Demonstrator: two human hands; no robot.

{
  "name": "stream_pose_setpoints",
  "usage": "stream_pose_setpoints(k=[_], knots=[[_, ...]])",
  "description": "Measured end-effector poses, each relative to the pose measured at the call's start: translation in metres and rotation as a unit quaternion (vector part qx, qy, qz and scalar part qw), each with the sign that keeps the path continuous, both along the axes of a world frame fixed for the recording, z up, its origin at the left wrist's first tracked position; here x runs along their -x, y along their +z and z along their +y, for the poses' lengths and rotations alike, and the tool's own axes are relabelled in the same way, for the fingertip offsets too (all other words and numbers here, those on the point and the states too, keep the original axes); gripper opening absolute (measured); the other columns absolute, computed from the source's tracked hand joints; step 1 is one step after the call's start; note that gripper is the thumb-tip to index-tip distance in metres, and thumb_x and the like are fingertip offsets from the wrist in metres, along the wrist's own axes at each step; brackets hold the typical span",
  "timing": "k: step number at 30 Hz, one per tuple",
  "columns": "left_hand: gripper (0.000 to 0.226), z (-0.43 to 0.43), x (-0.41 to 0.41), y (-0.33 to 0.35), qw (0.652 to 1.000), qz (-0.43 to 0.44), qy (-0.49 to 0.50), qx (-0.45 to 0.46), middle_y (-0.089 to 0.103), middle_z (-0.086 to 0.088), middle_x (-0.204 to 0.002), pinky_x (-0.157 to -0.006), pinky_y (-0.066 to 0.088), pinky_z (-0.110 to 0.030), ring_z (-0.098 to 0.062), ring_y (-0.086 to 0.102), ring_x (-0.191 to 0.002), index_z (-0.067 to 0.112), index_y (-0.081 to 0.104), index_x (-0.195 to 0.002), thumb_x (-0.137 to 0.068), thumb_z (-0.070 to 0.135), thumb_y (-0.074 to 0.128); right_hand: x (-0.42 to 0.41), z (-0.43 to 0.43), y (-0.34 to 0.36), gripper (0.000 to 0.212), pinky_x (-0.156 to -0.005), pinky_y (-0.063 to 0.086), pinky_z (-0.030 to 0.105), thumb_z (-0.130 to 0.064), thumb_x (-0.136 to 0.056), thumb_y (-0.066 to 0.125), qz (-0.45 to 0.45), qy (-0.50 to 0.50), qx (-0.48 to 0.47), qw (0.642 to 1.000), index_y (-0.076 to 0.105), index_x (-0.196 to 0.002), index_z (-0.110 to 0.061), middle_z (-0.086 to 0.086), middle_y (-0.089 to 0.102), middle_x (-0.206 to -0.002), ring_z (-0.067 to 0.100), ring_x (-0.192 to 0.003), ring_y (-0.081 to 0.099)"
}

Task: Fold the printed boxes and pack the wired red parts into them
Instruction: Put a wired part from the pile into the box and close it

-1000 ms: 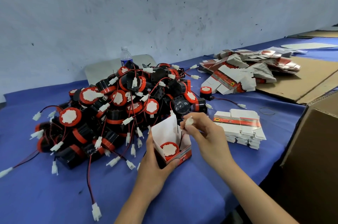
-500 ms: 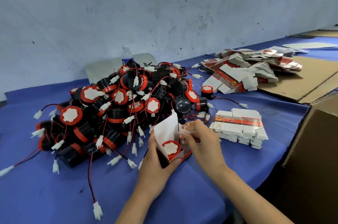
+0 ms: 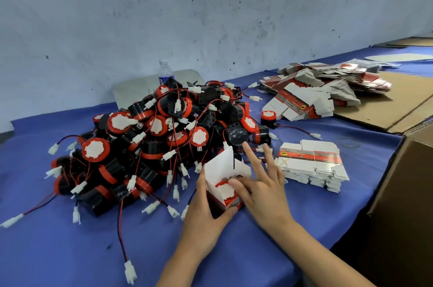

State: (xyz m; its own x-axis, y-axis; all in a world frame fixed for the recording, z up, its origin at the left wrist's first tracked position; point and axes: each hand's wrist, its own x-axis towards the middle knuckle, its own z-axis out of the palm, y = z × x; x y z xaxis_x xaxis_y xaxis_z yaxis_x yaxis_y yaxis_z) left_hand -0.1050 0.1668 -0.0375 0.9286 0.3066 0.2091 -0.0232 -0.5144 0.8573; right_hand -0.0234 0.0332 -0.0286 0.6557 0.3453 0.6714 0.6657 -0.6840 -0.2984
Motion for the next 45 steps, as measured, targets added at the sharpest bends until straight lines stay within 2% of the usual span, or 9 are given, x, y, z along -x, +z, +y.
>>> stream_pose_setpoints(k=[7,10,14,20,28,31,34,40,45], knots=[[0.104,-0.003,0.002,0.003,1.0,-0.016,0.004,-0.017,0.04,0.026,-0.143,-0.104,0.044,-0.031,0.0,0.043,-0.129,0.056,-0.006,-0.144,-0.078,0.048,0.074,0.001,0.001,0.004,0.051,-0.113,0.017,0.041,-0.061,-0.093,0.031,0.22,0.009,0.031,0.975,0.075,-0.092,-0.035,-0.033,-0.018,-0.15,0.006,-0.144,-0.015],[0.106,-0.004,0.003,0.003,0.998,-0.03,0.018,-0.06,0.019,0.045,-0.135,-0.097,0.041,-0.021,0.003,0.037,-0.128,0.055,-0.019,-0.142,-0.083,0.047,0.068,-0.001,0.003,0.017,0.05,-0.107,0.032,0.044,-0.061,-0.093,0.036,0.313,0.017,0.014,0.95,0.073,-0.077,-0.032,-0.029,-0.002,-0.155,0.01,-0.144,0.011],[0.085,-0.009,0.002,0.001,0.984,-0.046,0.058,-0.165,0.001,0.014,-0.159,-0.093,0.021,-0.004,0.018,0.003,-0.128,0.042,-0.022,-0.139,-0.095,0.04,0.051,-0.006,0.005,0.025,0.053,-0.099,0.04,0.043,-0.057,-0.096,0.035,0.291,0.005,0.077,0.954,0.072,-0.083,-0.022,-0.022,0.02,-0.154,0.015,-0.133,0.032],[0.062,-0.012,0.001,0.001,0.975,-0.107,0.082,-0.178,0.017,0.012,-0.15,-0.082,0.019,0.014,0.033,0.013,-0.116,0.022,0.026,-0.148,-0.095,0.015,0.057,0.002,0.008,0.005,0.047,-0.087,0.043,0.031,-0.042,-0.101,0.038,0.171,0.048,0.029,0.984,0.072,-0.104,-0.01,-0.012,0.032,-0.147,0.018,-0.119,0.04],[0.049,-0.019,-0.001,-0.001,0.937,-0.112,0.047,-0.327,0.062,-0.006,-0.126,-0.095,0.05,-0.048,-0.039,0.054,-0.119,0.004,0.064,-0.121,-0.074,-0.005,0.077,0.011,0.002,0.009,0.058,-0.096,0.036,0.028,-0.042,-0.102,0.002,0.136,0.039,0.164,0.976,0.04,-0.142,-0.024,0.001,0.017,-0.159,0.02,-0.122,0.038],[0.063,-0.019,0.0,0.0,0.944,-0.125,0.065,-0.299,0.059,-0.002,-0.13,-0.099,0.047,-0.05,-0.024,0.049,-0.126,0.009,0.059,-0.128,-0.071,-0.014,0.072,0.017,0.004,0.014,0.053,-0.07,0.044,0.027,-0.042,-0.101,0.038,0.132,0.021,0.071,0.988,0.028,-0.149,-0.022,0.001,0.062,-0.115,0.016,-0.093,0.056],[0.081,-0.017,0.0,0.002,0.963,-0.123,0.06,-0.23,0.036,0.028,-0.136,-0.11,0.037,-0.042,0.013,0.023,-0.129,0.034,0.029,-0.143,-0.083,-0.01,0.059,0.021,0.002,0.013,0.049,-0.043,0.04,0.023,-0.037,-0.079,0.076,0.01,0.007,-0.003,1.0,0.066,-0.121,-0.014,-0.004,0.065,-0.067,0.016,-0.056,0.058],[0.057,-0.015,-0.002,0.0,0.97,-0.098,0.024,-0.221,0.048,0.002,-0.141,-0.108,0.037,-0.051,-0.017,0.036,-0.138,0.031,0.051,-0.136,-0.087,0.005,0.065,0.012,0.0,-0.002,0.017,-0.103,0.033,0.027,-0.024,-0.091,0.061,0.155,0.115,-0.115,0.975,0.076,-0.098,-0.02,-0.003,0.047,-0.132,0.015,-0.127,0.034],[0.027,-0.015,-0.002,0.003,0.974,-0.123,-0.059,-0.183,0.053,0.016,-0.134,-0.115,0.022,-0.019,-0.006,0.042,-0.133,0.024,0.068,-0.114,-0.087,0.024,0.07,0.008,-0.008,0.016,0.021,-0.083,0.041,0.024,-0.026,-0.086,0.057,0.171,0.13,-0.37,0.904,0.067,-0.08,-0.009,-0.01,0.061,-0.101,0.005,-0.099,0.057]])
